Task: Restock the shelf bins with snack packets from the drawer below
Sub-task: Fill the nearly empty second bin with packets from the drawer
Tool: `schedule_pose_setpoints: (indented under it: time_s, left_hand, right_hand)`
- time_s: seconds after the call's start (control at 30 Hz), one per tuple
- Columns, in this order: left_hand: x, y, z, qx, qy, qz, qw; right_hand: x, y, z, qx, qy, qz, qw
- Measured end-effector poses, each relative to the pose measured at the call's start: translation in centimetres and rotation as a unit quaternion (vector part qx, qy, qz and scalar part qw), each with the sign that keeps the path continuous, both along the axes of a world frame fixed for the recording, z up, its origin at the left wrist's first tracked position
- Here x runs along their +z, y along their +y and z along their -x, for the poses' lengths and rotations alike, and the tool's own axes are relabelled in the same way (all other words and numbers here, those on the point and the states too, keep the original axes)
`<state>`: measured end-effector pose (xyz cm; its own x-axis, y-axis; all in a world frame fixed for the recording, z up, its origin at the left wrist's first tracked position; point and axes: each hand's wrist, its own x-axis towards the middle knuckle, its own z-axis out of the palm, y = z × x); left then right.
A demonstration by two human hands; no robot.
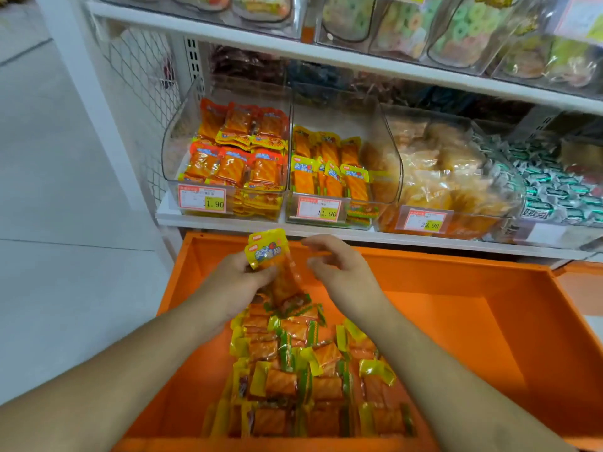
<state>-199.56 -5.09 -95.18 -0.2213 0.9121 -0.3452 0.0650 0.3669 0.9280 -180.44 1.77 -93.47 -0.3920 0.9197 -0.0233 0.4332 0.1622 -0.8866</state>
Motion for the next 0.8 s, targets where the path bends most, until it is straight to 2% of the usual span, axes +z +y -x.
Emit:
schedule_pose_setpoints:
  time_s: [0.07,0.13,0.23,0.43,0.5,0.6,0.8]
  left_hand:
    - [-3.6,-0.3,0.4,-0.001,0.053,0.052,0.997]
    - [-6.7,-0.8,0.6,0.016,0.063,0.097,0.993]
    - [-10.2,-1.6,0.7,0.019,0.066,0.149,0.986]
    - [-15.7,-2.0,0.8,0.033,0.055,0.218,0.974]
    - [-16.7,-1.8,0.8,0.033,0.041,0.224,0.973]
    - [-17.1,-1.7,0.7,0.037,0.034,0.229,0.972]
    - [-17.1,-1.8,0.5,0.06,0.015,0.23,0.971]
  right_hand:
    - [-4.5,1.2,-1.3,-0.014,-0.112,0.025,0.993]
    - [-9.2,1.5,-2.8,-0.001,-0.219,0.081,0.972]
    - [-15.2,1.3,-4.2,0.042,-0.308,0.133,0.941]
    - [-22.8,2.4,-2.3,0.113,-0.35,0.131,0.921]
    - [-24.5,2.6,-1.7,0.142,-0.397,0.106,0.901]
    - [-25.7,2.4,-1.4,0.138,-0.437,0.051,0.887]
    - [-25.2,1.6,-1.3,0.181,-0.476,0.068,0.858]
